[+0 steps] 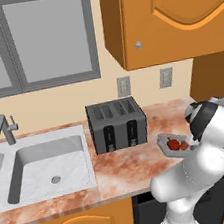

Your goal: Take the bell pepper and carrot out of the freezer and place them in the tupperware container on the counter. Then put the tupperware containing the vegetables back in the freezer.

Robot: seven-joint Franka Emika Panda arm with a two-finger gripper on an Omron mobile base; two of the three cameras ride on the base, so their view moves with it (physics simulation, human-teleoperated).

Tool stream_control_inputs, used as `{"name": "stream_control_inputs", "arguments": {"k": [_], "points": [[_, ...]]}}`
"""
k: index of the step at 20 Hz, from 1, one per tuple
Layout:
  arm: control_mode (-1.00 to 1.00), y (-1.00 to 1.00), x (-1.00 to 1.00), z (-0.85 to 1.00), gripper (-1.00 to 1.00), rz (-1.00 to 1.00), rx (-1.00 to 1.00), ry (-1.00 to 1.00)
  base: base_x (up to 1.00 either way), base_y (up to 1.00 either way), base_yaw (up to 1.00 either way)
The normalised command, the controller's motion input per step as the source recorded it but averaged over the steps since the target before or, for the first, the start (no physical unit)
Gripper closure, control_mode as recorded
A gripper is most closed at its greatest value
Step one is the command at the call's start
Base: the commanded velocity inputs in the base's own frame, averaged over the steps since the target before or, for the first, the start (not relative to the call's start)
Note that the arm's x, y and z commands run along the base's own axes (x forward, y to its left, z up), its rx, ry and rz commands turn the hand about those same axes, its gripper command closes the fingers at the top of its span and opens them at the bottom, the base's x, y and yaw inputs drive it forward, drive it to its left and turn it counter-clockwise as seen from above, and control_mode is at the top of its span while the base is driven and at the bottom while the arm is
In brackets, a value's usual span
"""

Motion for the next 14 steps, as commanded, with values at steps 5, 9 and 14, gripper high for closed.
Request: {"name": "stream_control_inputs", "arguments": {"k": [5,9,14], "points": [[-1.0,0.04,-0.16,-0.1,1.0,0.0,0.0,0.0,0.0,0.0,0.0],[-1.0,0.26,-0.27,0.11,1.0,0.0,0.04,0.0,0.0,0.0,0.0],[-1.0,0.29,-0.26,0.4,1.0,-0.06,0.1,0.0,0.0,0.0,0.0]]}}
